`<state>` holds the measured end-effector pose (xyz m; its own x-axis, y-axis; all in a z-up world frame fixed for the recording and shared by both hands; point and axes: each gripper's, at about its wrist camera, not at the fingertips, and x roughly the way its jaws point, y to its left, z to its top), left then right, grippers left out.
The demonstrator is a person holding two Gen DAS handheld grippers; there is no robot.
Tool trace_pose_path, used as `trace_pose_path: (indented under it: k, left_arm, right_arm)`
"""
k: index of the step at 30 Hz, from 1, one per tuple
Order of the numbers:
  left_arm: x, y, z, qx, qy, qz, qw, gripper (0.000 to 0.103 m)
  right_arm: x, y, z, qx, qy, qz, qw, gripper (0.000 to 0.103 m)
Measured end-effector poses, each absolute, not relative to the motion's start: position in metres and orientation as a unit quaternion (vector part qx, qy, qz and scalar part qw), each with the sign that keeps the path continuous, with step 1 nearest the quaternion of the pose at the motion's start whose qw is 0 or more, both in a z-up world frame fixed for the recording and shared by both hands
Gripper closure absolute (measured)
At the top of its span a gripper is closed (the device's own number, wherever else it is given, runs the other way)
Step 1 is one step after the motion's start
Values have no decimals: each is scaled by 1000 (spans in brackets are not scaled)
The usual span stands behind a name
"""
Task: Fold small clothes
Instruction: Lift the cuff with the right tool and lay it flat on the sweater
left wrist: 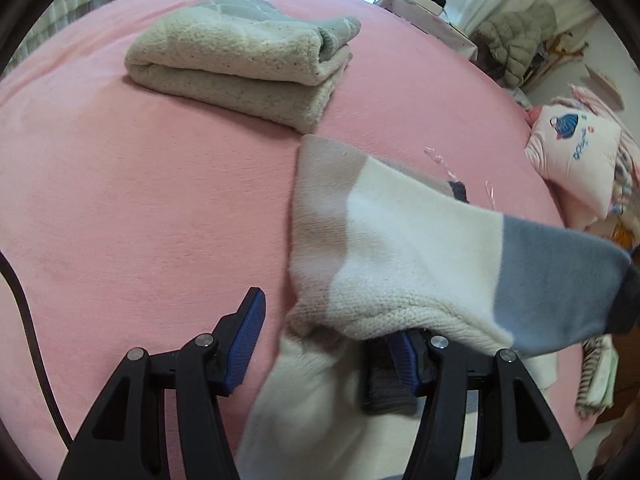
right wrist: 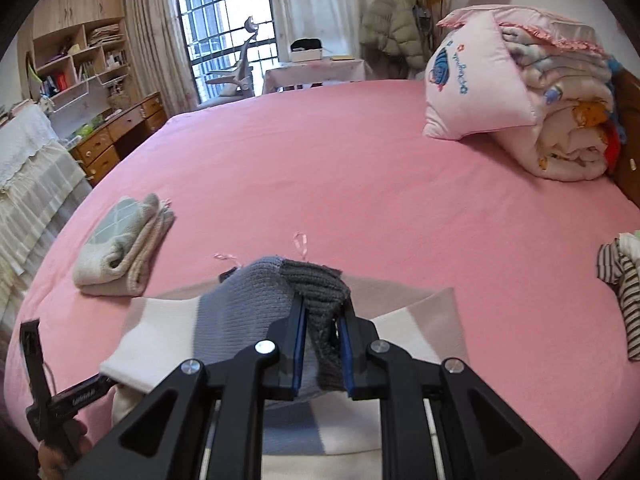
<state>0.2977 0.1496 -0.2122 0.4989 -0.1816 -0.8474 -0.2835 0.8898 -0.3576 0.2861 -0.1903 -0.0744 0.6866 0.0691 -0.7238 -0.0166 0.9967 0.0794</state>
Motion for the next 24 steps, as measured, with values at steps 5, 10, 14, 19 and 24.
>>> trace_pose_path:
  k: [5, 10, 14, 19, 24]
  left_arm:
    - [305, 141, -222, -186, 517, 74, 832, 70]
    - [300, 145, -234, -165, 525, 78, 832, 77]
    - [295, 143, -235, -153, 517, 78, 838, 77]
    - [289, 147, -237, -158, 516, 76, 839, 77]
    - [286, 150, -238, -150, 516, 69, 841, 77]
  right_arm:
    - [284, -189, -78, 38, 398, 23, 916, 89]
    - [287, -213, -98, 51, 429, -1, 902, 89]
    - [289, -234, -130, 78, 474, -9, 877, 89]
    - [293, -258, -188, 134, 529, 3, 838, 89]
    - [292, -269, -212, 147, 540, 8, 828, 86]
